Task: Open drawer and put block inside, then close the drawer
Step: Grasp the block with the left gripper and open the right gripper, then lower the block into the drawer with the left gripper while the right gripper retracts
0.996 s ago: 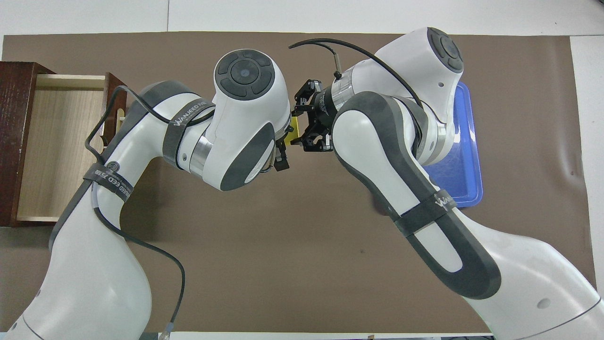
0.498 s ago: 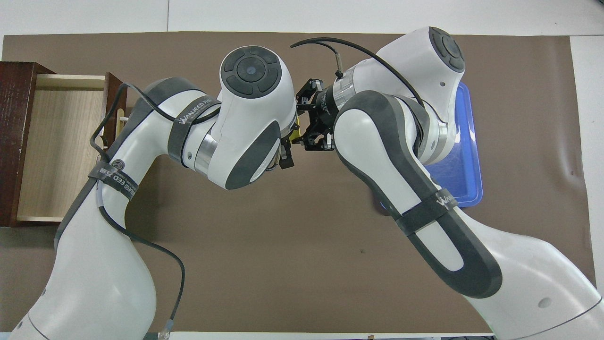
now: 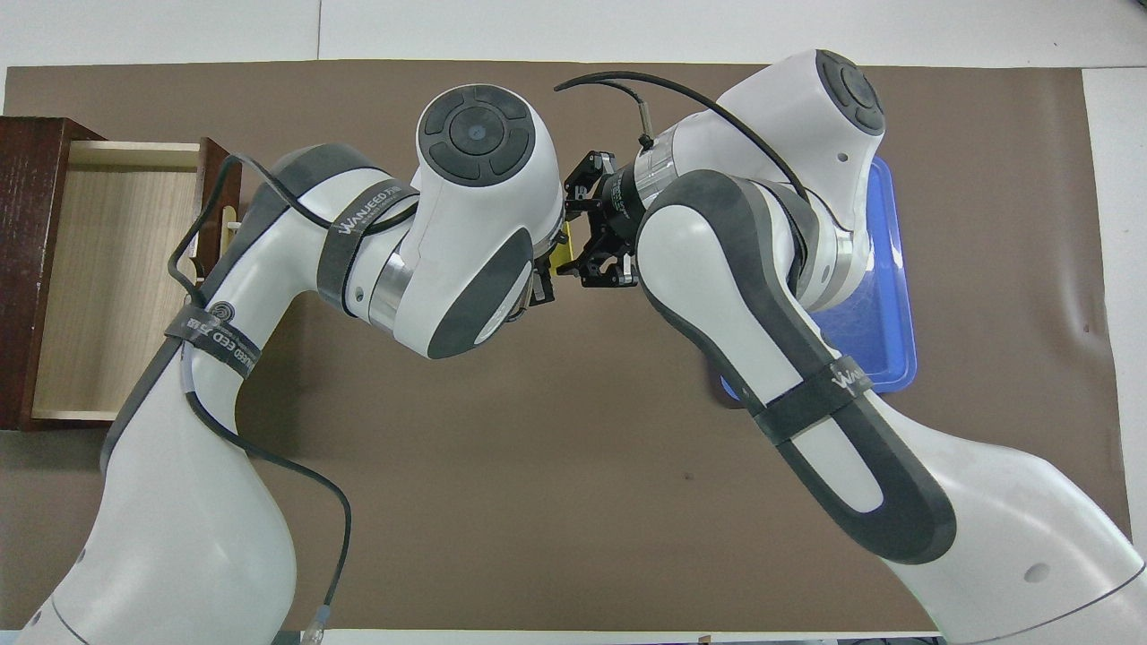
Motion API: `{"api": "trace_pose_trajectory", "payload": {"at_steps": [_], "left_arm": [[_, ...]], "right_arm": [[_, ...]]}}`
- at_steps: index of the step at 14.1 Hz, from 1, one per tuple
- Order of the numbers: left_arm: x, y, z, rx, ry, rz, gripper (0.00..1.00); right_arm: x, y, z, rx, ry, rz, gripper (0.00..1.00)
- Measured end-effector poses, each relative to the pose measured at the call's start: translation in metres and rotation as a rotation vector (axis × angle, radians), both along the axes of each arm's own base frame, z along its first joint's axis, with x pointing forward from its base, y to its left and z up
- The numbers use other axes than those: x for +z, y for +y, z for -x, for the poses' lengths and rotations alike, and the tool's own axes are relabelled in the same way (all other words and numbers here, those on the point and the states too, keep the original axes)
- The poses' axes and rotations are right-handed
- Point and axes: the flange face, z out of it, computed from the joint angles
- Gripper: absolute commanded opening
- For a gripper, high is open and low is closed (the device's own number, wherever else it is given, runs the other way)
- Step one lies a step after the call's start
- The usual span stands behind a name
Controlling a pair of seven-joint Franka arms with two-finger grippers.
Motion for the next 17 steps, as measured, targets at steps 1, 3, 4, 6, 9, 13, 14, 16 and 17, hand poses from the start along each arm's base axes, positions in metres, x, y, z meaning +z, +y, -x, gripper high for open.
{"api": "trace_pose_trajectory", "payload": {"at_steps": [1,3,4,6,9,13,14,16,17], "left_arm": [[0.000,0.000,0.000,0.000,0.000,0.000,0.00],[0.000,0.000,0.000,0.000,0.000,0.000,0.00],[0.000,0.000,0.000,0.000,0.000,0.000,0.00],[0.001,0.001,-0.001,0.001,-0.001,0.000,0.00],[0.012,0.022,-0.007,-0.028,0.020,-0.024,0.00],[0.065,0.142,-0.034,-0.126,0.091,-0.068,0.00],[0.074,0.179,-0.043,-0.139,0.096,-0.067,0.00],[0.087,0.257,-0.060,-0.146,0.093,-0.058,0.00],[0.089,0.296,-0.067,-0.138,0.093,-0.055,0.00]], "right_arm": [[0.000,0.000,0.000,0.000,0.000,0.000,0.00],[0.000,0.000,0.000,0.000,0.000,0.000,0.07],[0.000,0.000,0.000,0.000,0.000,0.000,0.98],[0.001,-0.001,-0.001,-0.007,-0.005,-0.001,1.00],[0.008,-0.010,-0.006,-0.028,-0.018,-0.002,1.00],[0.014,-0.021,-0.010,-0.045,-0.027,-0.003,1.00],[0.017,-0.028,-0.013,-0.055,-0.030,-0.004,1.00],[0.024,-0.050,-0.019,-0.070,-0.034,0.002,1.00],[0.028,-0.066,-0.021,-0.062,-0.036,0.005,1.00]]}}
